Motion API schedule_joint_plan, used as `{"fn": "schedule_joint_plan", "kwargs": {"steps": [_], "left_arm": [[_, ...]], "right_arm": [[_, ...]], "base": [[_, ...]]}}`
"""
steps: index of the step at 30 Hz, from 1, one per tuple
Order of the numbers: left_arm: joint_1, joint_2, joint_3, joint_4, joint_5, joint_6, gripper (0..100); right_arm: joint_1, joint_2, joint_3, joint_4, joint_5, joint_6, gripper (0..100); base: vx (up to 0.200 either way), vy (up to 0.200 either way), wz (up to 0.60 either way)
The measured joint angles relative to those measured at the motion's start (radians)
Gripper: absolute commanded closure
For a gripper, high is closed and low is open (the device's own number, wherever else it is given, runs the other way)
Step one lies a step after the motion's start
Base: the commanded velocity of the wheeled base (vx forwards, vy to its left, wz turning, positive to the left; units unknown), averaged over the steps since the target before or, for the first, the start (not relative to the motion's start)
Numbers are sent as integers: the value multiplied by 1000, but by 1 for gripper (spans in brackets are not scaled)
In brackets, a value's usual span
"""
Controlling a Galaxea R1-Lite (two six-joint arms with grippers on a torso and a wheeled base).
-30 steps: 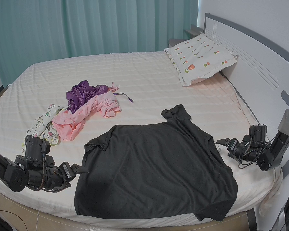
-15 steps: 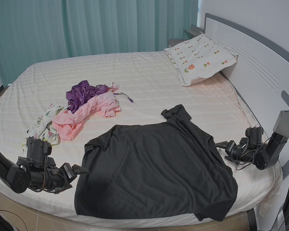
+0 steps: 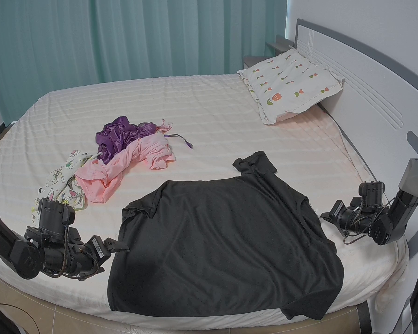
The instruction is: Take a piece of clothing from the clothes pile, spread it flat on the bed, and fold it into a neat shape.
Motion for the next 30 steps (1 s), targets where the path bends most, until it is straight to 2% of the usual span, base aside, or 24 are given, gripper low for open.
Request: {"fn": "schedule_joint_plan", "kwargs": {"steps": [9, 16, 25, 26, 30], "left_arm": [[1, 5, 0, 0, -1, 1, 0], [1, 8, 0, 0, -1, 1, 0], [3, 16, -2, 0, -1, 2, 0], [3, 17, -2, 0, -1, 1, 0], [2, 23, -3, -1, -1, 3, 0]], "right_arm": [[-61, -81, 18, 0, -17, -20, 100], [-108, -87, 13, 1, -18, -78, 100], [-94, -80, 30, 0, -12, -80, 100], [-84, -80, 31, 0, -14, -80, 0], [-50, -79, 39, -4, -16, -84, 0]], "base": [[0, 0, 0], [0, 0, 0], [0, 0, 0], [0, 0, 0], [0, 0, 0]]}}
